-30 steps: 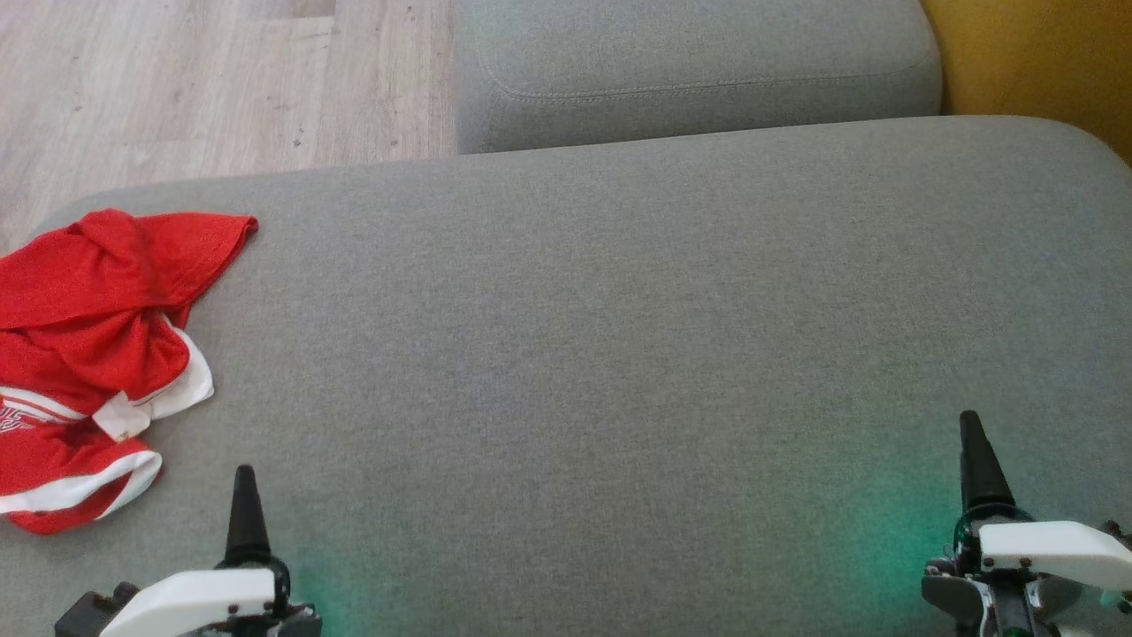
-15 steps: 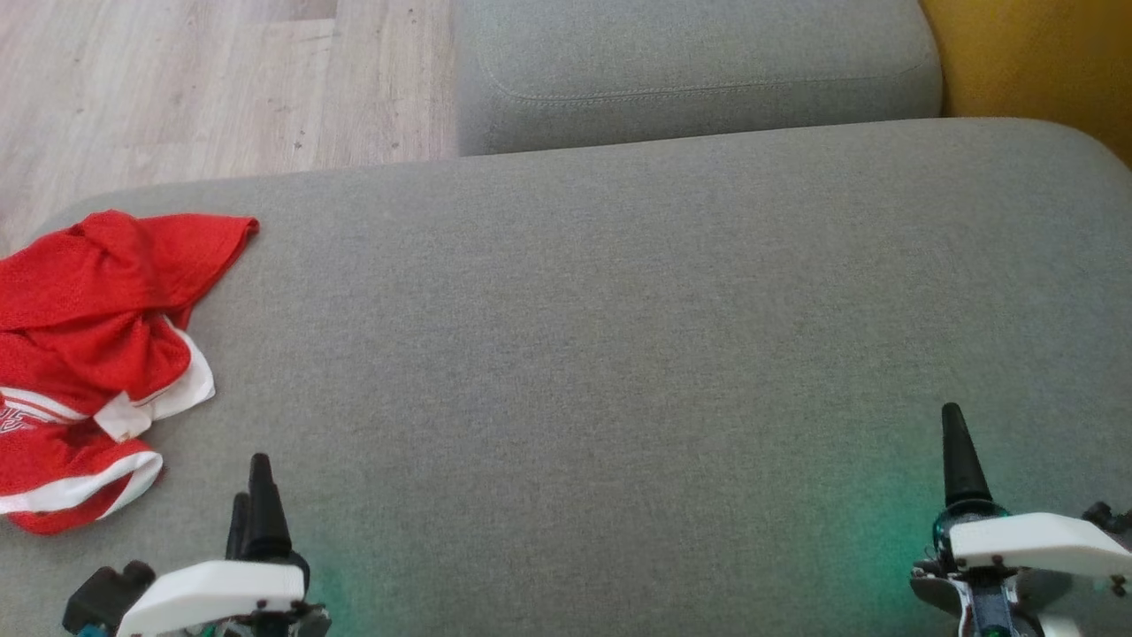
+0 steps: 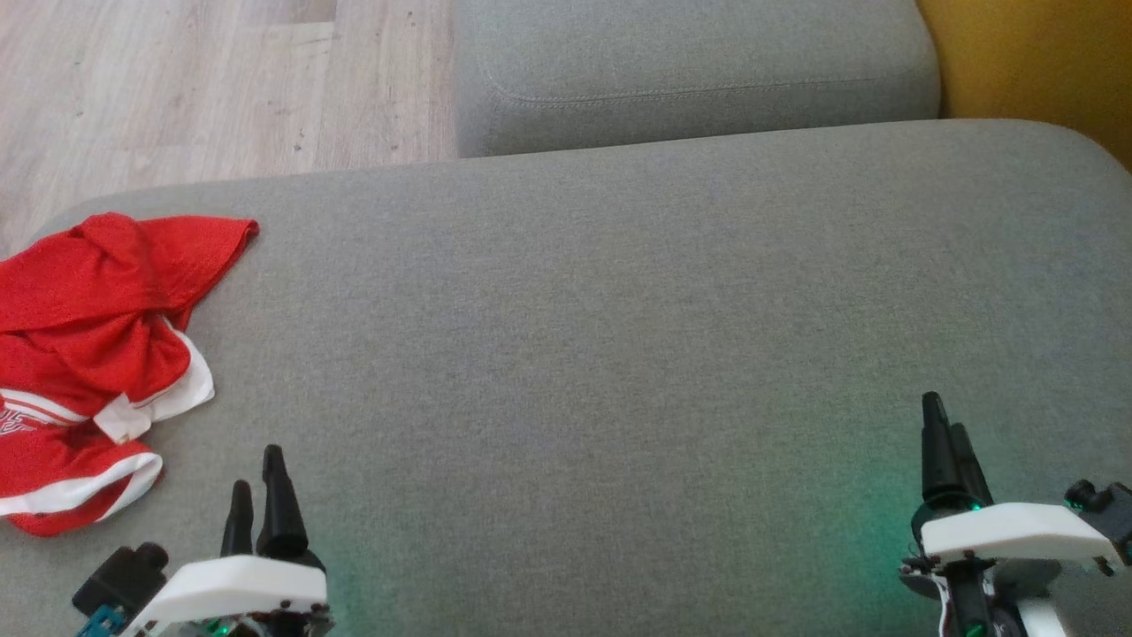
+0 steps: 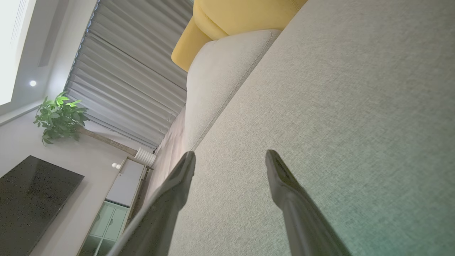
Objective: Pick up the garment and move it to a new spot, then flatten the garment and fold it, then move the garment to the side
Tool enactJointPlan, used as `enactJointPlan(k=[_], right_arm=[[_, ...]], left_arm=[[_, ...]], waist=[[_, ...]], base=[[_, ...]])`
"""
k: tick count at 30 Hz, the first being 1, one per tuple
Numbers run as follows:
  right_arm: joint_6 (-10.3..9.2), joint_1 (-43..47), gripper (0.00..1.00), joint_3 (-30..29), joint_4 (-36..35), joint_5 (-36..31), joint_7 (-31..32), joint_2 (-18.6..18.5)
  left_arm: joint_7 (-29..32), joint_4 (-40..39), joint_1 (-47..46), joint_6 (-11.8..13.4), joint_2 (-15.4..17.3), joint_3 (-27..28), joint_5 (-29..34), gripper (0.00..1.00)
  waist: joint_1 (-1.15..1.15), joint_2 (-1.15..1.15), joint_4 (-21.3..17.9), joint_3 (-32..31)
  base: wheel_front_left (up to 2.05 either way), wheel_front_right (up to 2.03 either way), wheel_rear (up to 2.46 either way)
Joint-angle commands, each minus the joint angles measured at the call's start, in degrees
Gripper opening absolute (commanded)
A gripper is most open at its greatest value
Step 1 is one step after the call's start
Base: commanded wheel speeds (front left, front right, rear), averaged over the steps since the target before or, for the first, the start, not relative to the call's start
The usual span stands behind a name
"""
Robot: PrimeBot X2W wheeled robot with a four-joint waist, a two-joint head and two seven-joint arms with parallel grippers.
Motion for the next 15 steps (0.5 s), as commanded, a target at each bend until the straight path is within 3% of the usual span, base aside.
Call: enactJointPlan(k=[1,15], right_arm=[[0.21,-2.9,1.00,1.0,-1.7,-2.0,-0.9,-0.4],[0.26,-3.1,1.00,2.5,-1.9,-10.8,-2.7,-0.5]], left_arm=[[-1.0,-1.8,-1.5,0.2,0.9,0.2,2.2,1.00],[-3.1,-2.0,-1.5,1.5,1.8,-1.2,11.7,1.00]], waist=[[0.00,0.00,0.0,0.0],[0.00,0.00,0.3,-0.3]], base=[[0.00,0.00,0.00],[0.00,0.00,0.00]])
